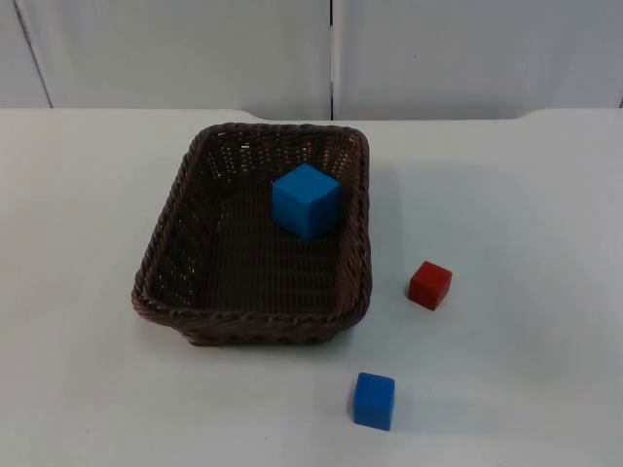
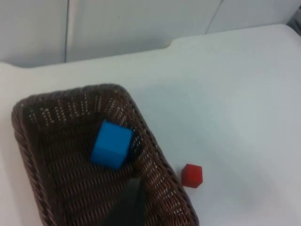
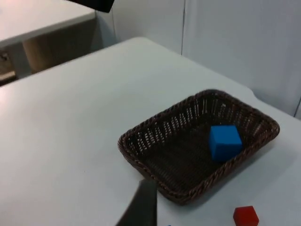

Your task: Pick up the basket with the left hand and place the largest block into the basket with the right hand.

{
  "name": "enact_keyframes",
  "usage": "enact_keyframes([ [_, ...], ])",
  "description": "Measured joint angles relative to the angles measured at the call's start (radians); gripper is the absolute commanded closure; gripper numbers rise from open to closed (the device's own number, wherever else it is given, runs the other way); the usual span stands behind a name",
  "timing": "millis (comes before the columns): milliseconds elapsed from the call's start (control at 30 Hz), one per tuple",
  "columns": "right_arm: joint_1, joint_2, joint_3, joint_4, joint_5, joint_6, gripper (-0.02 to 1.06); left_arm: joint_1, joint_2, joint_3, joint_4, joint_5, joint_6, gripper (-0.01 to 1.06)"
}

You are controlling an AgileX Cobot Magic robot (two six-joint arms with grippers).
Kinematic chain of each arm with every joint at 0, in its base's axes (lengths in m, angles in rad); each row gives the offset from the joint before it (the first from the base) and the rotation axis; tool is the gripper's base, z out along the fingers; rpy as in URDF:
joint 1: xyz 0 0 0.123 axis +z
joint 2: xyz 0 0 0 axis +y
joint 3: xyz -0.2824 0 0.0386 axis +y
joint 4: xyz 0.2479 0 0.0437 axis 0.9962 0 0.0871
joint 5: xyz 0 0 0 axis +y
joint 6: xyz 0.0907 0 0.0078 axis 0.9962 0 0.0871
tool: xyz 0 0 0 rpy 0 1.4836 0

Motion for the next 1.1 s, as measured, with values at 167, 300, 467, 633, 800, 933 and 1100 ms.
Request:
enact_keyframes([
  [167, 0.0, -0.086, 0.01, 0.004, 0.051, 0.0, 0.21, 0.0, -0.056, 0.002, 0.028, 0.021, -0.011, 0.0],
  [300, 0.0, -0.179, 0.013, 0.007, 0.128, 0.022, 0.21, 0.0, -0.16, 0.054, 0.077, 0.012, -0.044, 0.0],
  [467, 0.0, -0.24, 0.013, 0.007, 0.192, 0.039, 0.21, 0.0, -0.264, 0.141, 0.11, 0.013, -0.051, 0.0],
  [633, 0.0, -0.283, 0.013, 0.007, 0.26, 0.08, 0.21, 0.0, -0.375, 0.192, 0.173, 0.019, -0.111, 0.0],
  [800, 0.0, -0.328, 0.013, 0.005, 0.339, 0.092, 0.21, 0.0, -0.481, 0.226, 0.248, 0.042, -0.171, 0.0],
  [933, 0.0, -0.362, 0.013, -0.001, 0.388, 0.1, 0.21, 0.0, -0.573, 0.264, 0.323, 0.079, -0.25, 0.0],
  [1100, 0.0, -0.405, 0.014, -0.034, 0.436, 0.125, 0.21, 0.0, -0.705, 0.315, 0.428, 0.165, -0.354, 0.0],
])
